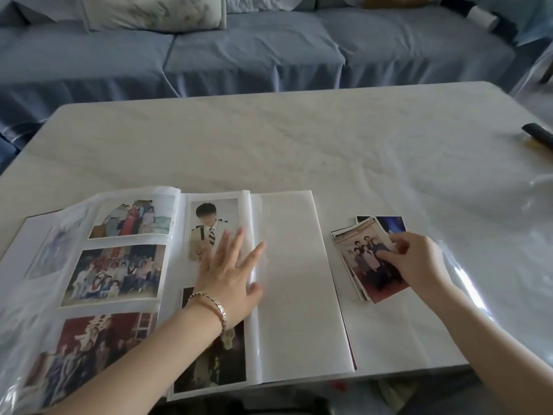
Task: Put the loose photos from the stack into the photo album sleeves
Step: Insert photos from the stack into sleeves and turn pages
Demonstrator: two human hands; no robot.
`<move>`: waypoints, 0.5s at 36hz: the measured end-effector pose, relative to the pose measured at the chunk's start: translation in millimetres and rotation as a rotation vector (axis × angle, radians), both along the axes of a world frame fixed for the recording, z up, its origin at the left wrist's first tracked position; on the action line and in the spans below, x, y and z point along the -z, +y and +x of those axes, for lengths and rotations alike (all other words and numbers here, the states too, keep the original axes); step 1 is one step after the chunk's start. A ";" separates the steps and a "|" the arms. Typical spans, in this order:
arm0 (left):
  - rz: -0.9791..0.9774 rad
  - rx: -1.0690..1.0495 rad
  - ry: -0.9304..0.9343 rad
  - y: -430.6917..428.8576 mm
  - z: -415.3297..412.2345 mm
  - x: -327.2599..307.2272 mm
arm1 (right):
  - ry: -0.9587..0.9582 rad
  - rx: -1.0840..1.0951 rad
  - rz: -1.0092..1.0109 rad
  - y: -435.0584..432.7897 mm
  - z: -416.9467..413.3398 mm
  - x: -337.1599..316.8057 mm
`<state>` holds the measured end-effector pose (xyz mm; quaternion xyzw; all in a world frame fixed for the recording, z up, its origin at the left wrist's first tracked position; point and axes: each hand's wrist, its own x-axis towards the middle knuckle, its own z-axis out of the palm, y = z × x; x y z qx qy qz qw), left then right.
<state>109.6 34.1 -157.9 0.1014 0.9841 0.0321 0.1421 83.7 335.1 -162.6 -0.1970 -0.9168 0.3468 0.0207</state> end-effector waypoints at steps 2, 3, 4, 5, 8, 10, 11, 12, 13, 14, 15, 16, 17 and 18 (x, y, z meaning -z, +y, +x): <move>0.026 0.103 0.023 -3.2 -0.4 2.4 | 0.033 0.042 -0.063 6.2 1.4 2.2; 0.033 0.130 0.022 -4.3 -0.7 4.1 | 0.044 0.062 -0.091 8.9 2.0 2.9; 0.033 0.147 0.020 -5.6 -0.6 6.1 | 0.052 0.077 -0.111 11.5 2.2 3.2; 0.028 0.160 0.024 -6.9 -0.6 8.2 | 0.059 0.084 -0.121 13.5 2.3 2.7; 0.021 0.172 0.049 -10.0 -0.1 13.1 | 0.065 0.088 -0.124 16.5 1.2 0.6; 0.021 0.158 0.067 -10.6 0.8 13.5 | 0.058 0.083 -0.119 17.7 -0.5 0.0; 0.020 0.150 0.072 -10.4 1.2 13.5 | 0.054 0.079 -0.118 18.4 -1.6 -0.6; 0.021 0.141 0.075 -10.4 1.8 13.1 | 0.051 0.075 -0.118 19.2 -2.7 -1.1; 0.028 0.131 0.078 -10.4 2.8 12.8 | 0.049 0.068 -0.114 19.8 -3.7 -1.6; 0.037 0.119 0.082 -10.4 4.0 12.4 | 0.049 0.062 -0.105 20.5 -4.2 -2.3; 0.044 0.108 0.086 -10.4 5.1 12.2 | 0.055 0.059 -0.099 21.0 -4.7 -3.0; 0.041 0.095 0.085 -10.1 6.2 12.3 | 0.066 0.062 -0.096 21.6 -4.9 -3.9; 0.032 0.080 0.077 -9.3 7.1 12.4 | 0.080 0.068 -0.096 22.1 -5.2 -5.2; 0.027 0.064 0.065 -7.8 7.5 12.9 | 0.091 0.074 -0.091 23.0 -5.6 -6.9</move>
